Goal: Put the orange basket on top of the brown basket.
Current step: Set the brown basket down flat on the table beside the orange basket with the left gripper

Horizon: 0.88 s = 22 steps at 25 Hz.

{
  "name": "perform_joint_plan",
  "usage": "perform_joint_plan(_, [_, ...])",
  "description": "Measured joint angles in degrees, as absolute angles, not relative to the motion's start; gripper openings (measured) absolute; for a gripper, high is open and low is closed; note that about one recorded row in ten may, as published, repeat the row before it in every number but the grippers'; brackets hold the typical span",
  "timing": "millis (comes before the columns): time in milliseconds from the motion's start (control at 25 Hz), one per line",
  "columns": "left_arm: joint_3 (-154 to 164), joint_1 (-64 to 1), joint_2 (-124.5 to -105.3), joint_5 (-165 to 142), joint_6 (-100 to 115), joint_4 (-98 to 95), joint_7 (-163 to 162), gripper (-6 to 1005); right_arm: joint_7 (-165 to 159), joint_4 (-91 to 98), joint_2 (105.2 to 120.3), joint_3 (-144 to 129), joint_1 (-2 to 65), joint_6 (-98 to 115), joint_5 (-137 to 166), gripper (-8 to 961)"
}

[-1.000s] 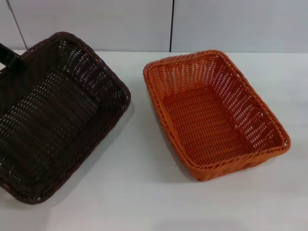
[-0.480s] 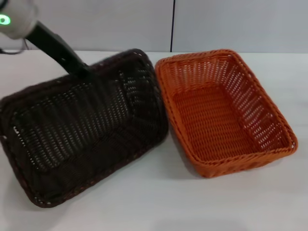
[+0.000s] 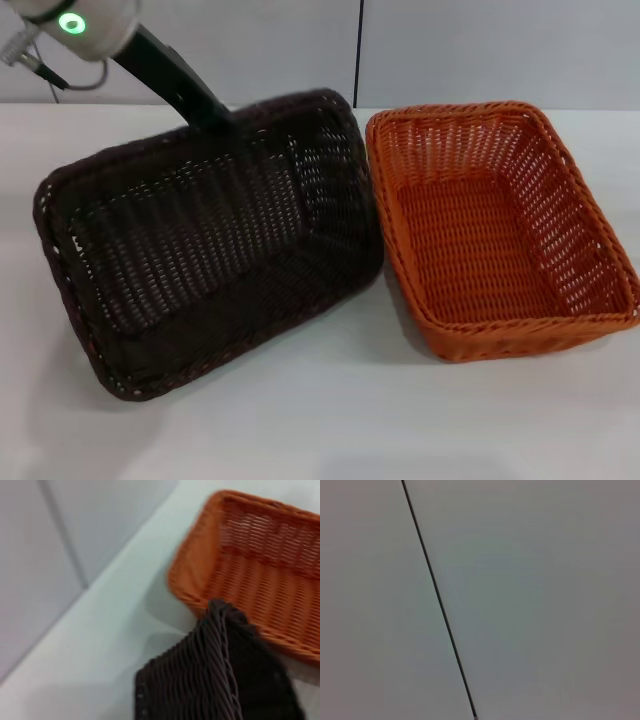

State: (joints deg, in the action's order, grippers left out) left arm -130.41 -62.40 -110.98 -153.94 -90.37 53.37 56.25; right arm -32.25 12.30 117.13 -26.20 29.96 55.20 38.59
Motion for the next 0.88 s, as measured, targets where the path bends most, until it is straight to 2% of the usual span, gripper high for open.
perform_joint_plan(120, [-131.01, -61.05, -109.44, -153.91, -90.74, 55.61, 55.11, 201, -32.25, 12.30, 117.19, -26.19, 29.78, 55.20, 38.60, 717])
perform_joint_plan(600, [-134.29, -57.59, -105.22, -149.95, -102.08, 64.60, 56.80, 199, -32.25, 12.31, 117.21, -26.32, 30.23, 54.64, 38.74, 717])
perform_joint_plan(720, [-134.43, -57.47, -104.11, -148.31, -103.45, 64.49, 57.48, 183, -32.25, 12.31, 117.20, -26.91, 30.51, 54.00, 38.94, 716])
perform_joint_plan(800, [-134.70, -57.37, -102.49, -145.41, -106.15, 63.68, 58.95, 172, -32.25, 12.31, 117.19, -27.05, 30.62, 53.77, 38.98, 716])
perform_joint_plan(880, [-134.81, -57.29, -102.17, -144.68, -106.69, 63.59, 59.29, 123, -32.25, 12.31, 117.18, -27.06, 30.60, 53.74, 39.01, 716])
